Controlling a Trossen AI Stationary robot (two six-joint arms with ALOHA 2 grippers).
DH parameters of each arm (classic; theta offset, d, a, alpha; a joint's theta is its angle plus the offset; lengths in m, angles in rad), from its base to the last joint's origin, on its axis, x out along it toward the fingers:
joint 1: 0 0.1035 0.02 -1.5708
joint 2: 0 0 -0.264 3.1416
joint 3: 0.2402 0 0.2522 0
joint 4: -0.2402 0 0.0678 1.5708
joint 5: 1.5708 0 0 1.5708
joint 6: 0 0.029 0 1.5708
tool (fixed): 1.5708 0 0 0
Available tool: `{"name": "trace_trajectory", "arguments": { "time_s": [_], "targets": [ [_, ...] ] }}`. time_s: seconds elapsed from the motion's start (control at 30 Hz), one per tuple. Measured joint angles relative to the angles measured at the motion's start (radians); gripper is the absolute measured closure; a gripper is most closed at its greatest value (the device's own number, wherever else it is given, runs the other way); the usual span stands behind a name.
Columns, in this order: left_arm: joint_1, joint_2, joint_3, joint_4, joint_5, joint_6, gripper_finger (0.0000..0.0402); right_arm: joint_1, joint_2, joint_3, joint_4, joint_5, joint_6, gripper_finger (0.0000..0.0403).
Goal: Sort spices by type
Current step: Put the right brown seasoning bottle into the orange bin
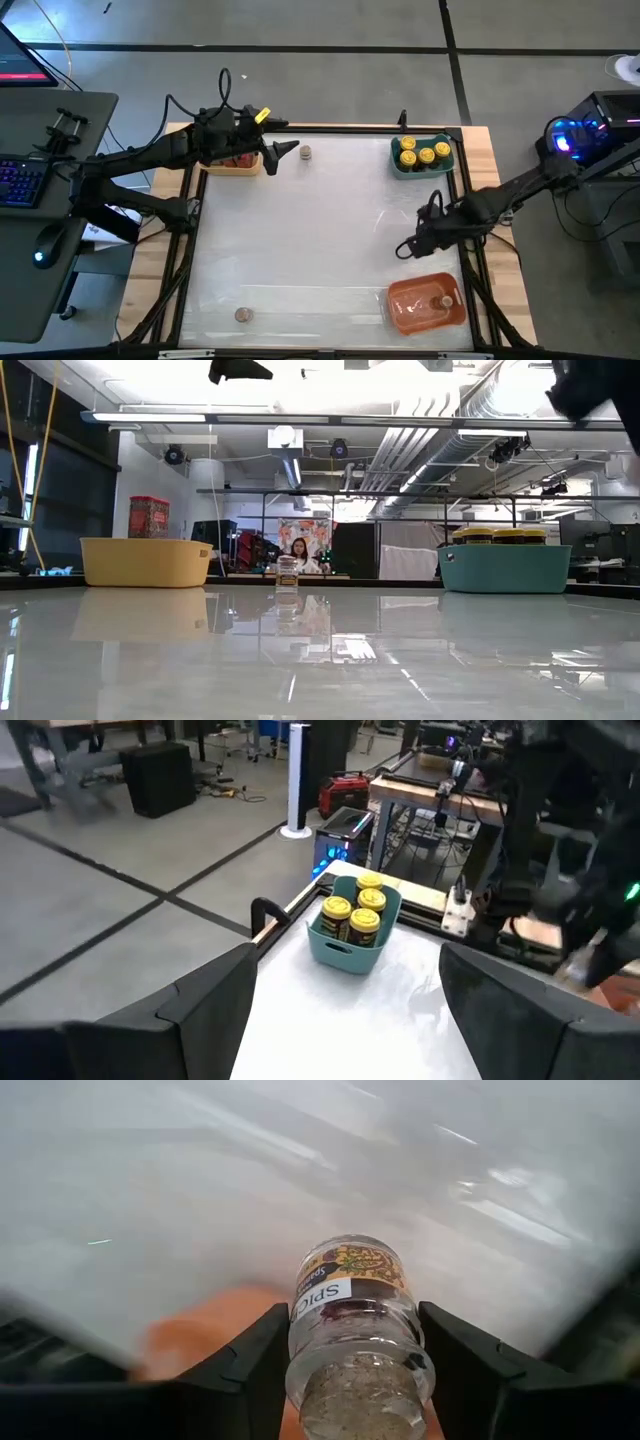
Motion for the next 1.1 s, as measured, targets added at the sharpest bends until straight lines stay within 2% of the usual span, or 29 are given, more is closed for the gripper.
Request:
{"name": "trace_trajectory", "arguments": {
  "time_s": [0.13,0.3,0.37,0.5,0.63,0.73,0.9,1.1],
  "targets": [
    [0.000,0.004,0.000,0.000,0.045,0.045,0.0101,0.013,0.016,0.132,0.047,0.024,-0.063,0.0221],
    [0.000,0.011,0.000,-0.023,0.064,0.046,0.0101,0.086,0.142,0.262,0.082,-0.053,-0.265,0.0221],
    [-0.002,0.012,0.000,-0.047,0.071,-0.001,0.0101,0.123,0.205,0.292,0.079,-0.083,-0.353,0.0221],
    [-0.023,0.011,0.000,-0.059,0.149,-0.155,0.0101,0.202,0.307,0.302,0.059,-0.129,-0.487,0.0221],
    [-0.097,0.016,0.000,-0.031,0.163,-0.287,0.0101,0.284,0.364,0.275,0.034,-0.129,-0.614,0.0221],
    [-0.183,0.032,0.000,0.008,0.122,-0.352,0.0101,0.332,0.384,0.239,0.037,-0.124,-0.723,0.0221],
    [-0.335,0.079,0.000,0.078,-0.020,-0.432,0.0101,0.390,0.402,0.184,0.092,-0.124,-0.863,0.0221],
    [-0.439,0.143,0.000,0.156,-0.144,-0.489,0.0101,0.394,0.441,0.168,0.163,-0.109,-0.914,0.0221]
  ]
}}
